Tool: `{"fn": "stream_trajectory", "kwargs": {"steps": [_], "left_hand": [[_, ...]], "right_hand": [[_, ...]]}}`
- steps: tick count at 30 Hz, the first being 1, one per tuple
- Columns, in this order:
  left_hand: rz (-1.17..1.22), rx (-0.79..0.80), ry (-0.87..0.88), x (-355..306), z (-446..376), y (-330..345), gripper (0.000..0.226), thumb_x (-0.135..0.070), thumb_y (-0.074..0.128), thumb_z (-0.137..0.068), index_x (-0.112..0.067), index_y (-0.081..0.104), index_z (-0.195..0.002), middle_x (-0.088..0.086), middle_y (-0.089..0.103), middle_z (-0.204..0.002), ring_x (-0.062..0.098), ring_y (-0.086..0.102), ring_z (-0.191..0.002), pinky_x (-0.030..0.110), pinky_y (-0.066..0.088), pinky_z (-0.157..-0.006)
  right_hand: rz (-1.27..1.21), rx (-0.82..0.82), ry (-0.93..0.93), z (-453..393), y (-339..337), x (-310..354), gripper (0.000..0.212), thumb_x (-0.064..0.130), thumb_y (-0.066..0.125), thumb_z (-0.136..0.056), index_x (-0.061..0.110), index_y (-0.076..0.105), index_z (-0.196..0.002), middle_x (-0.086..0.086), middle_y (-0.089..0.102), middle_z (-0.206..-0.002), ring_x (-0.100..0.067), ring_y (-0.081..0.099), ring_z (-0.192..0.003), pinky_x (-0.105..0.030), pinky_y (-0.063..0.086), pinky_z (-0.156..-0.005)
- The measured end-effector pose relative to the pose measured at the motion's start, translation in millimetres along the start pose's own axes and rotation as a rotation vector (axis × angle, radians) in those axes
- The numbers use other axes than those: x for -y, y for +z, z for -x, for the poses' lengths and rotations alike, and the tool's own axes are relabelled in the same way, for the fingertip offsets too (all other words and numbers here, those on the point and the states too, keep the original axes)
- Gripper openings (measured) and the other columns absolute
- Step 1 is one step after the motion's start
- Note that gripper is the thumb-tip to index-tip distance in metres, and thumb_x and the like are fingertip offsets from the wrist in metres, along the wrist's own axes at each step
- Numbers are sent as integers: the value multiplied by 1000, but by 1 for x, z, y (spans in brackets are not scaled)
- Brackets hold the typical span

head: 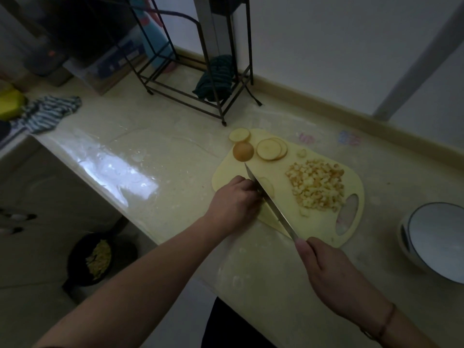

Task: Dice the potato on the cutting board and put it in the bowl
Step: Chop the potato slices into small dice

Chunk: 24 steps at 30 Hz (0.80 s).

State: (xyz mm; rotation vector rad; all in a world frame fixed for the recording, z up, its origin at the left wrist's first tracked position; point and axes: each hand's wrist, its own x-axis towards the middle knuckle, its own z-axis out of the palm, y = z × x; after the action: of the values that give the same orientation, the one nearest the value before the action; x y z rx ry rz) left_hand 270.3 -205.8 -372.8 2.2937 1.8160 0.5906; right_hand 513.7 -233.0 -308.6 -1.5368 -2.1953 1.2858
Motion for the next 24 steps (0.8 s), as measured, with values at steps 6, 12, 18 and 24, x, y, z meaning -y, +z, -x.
{"fn": "stream_trajectory", "kwargs": {"steps": [6, 12, 18, 24], "left_hand": [[22, 11, 20, 0, -1, 0, 32, -30, 52, -88, -15, 79, -98, 4, 69, -89, 30, 61, -84, 37, 54, -59], [34, 24, 53, 2, -1, -4, 33, -31, 51, -91, -14, 79, -94, 4, 64, -82, 27, 57, -78, 36, 53, -58], [93, 0, -19, 1, 3, -3, 13, -20, 71, -87, -13, 79, -94, 5, 68, -88, 25, 60, -83, 34, 54, -63], [103, -11, -4, 7, 5, -6, 31, -28, 55, -89, -6, 77, -90, 10, 70, -95, 31, 65, -87, 39, 58, -63]], "right_hand": [[61, 23, -3, -24, 6, 8, 42, 45, 29, -99, 20, 44, -69, 3, 51, -65, -9, 49, -62, -31, 28, -60], [-171, 136, 170, -36, -12, 4, 46, 52, 29, -99, 20, 46, -70, 8, 49, -56, -4, 43, -41, -20, 34, -42], [-192, 134, 161, -35, -10, 1, 53, 59, 27, -93, 15, 46, -71, 6, 46, -51, -2, 40, -34, -13, 30, -36], [-131, 93, 76, -24, -4, 4, 50, 54, 31, -95, 12, 47, -72, 3, 46, -56, -3, 42, -40, -17, 27, -44]]}}
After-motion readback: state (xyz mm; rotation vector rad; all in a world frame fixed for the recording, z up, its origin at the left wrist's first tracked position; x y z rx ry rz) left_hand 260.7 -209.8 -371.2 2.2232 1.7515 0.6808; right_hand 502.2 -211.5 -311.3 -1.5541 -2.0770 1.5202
